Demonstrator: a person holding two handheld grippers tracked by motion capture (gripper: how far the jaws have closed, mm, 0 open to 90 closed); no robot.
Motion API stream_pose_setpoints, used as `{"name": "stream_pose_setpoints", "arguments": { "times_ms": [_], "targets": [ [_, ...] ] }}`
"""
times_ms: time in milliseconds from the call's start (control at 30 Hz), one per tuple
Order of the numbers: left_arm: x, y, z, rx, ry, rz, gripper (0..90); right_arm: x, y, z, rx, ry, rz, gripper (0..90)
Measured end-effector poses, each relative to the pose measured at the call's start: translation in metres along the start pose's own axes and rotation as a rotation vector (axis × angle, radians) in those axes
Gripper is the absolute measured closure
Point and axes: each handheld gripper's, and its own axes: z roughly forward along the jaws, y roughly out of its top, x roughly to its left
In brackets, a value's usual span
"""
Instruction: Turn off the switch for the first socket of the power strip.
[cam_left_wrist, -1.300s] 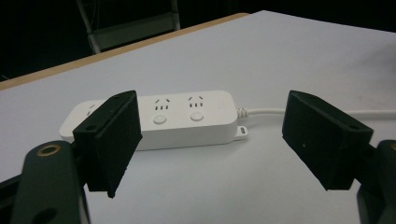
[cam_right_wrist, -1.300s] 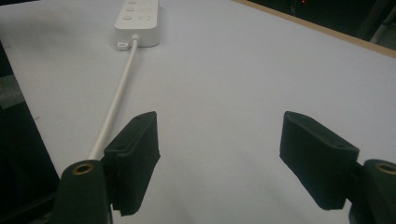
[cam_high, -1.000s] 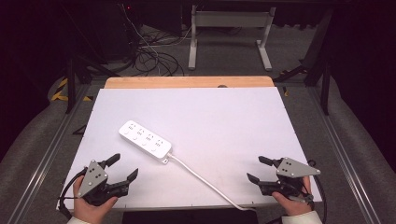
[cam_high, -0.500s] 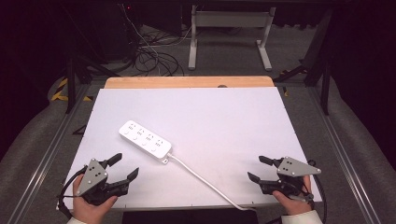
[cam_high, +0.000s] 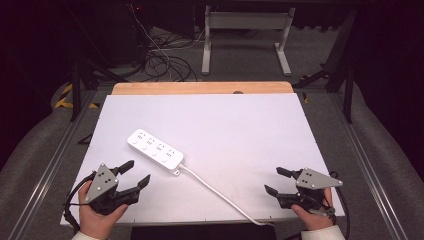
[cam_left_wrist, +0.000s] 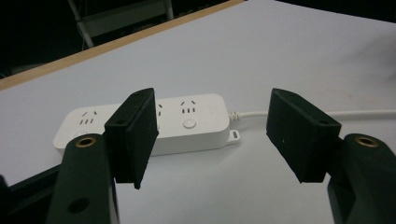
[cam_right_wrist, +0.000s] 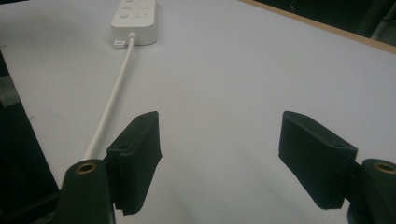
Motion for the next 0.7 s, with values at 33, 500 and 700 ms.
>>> {"name": "stream_pose_setpoints", "arguments": {
  "times_ms": [33, 500, 700],
  "targets": [
    [0.001, 0.001, 0.001, -0.001, -0.002, 0.0, 33.8, 0.0, 0.0, 0.0, 0.001, 0.002, 0.0, 30.3],
    [0.001, 0.02, 0.017, 0.016, -0.039, -0.003, 32.3, 0.001, 0.0, 0.001, 0.004, 0.014, -0.005, 30.3],
    [0.001, 0.027, 0.026, 0.02, -0.051, 0.008, 32.8, 0.001, 0.0, 0.001, 0.003, 0.018, -0.004, 30.3]
  ]
}}
